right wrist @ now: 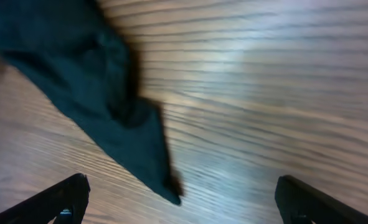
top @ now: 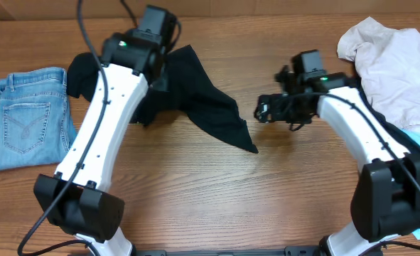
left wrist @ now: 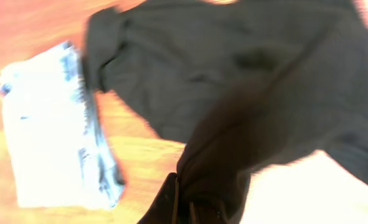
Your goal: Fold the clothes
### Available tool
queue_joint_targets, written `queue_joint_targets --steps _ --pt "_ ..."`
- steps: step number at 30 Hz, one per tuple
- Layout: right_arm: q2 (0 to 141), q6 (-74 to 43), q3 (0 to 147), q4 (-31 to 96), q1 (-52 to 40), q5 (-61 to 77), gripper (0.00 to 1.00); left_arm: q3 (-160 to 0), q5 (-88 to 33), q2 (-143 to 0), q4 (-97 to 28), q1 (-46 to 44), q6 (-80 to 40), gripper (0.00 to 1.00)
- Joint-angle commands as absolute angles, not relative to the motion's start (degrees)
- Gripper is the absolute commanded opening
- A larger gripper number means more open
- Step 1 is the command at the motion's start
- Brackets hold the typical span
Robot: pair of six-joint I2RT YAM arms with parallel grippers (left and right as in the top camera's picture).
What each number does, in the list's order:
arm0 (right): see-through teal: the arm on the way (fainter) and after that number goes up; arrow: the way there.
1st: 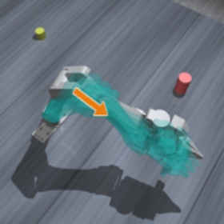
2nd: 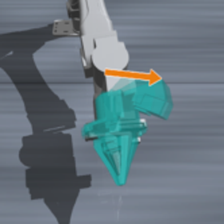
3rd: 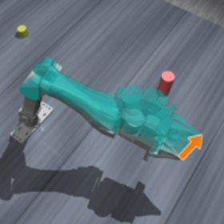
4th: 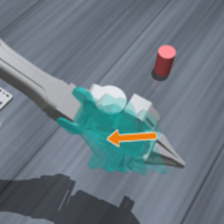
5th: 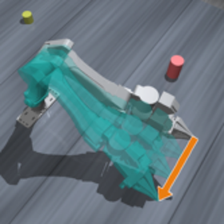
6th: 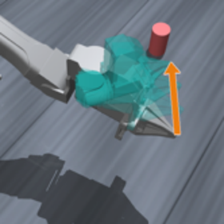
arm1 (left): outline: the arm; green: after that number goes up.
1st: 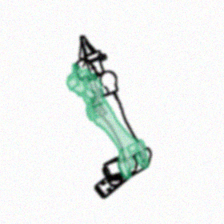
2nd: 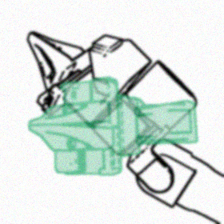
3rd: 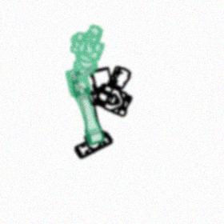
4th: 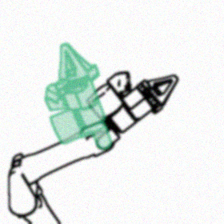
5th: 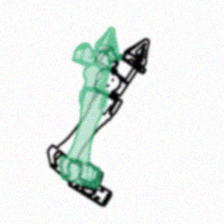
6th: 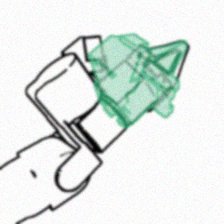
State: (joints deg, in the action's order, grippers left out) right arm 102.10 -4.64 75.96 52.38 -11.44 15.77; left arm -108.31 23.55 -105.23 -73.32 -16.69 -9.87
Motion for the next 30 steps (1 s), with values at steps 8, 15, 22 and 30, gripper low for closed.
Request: queue_joint_targets --steps 8,15,22,30 --pt "107.1 1.2 76.5 48.7 -16.6 15.0 0.98 -108.3 29.3 -96.6 -72.8 -10.2 -18.5 0.04" --pt "107.6 9.4 76.5 49.7 -20.0 15.3 0.98 -108.3 29.2 -92.2 -71.5 -10.1 -18.5 0.04" --pt "107.6 12.8 76.1 54.0 -22.5 16.2 0.98 -108.3 30.7 -92.0 -71.3 -10.1 -18.5 0.04" --pt "107.6 15.7 72.7 55.7 -23.1 16.1 0.98 -108.3 32.4 -92.0 -70.5 -10.1 -18.5 0.04"
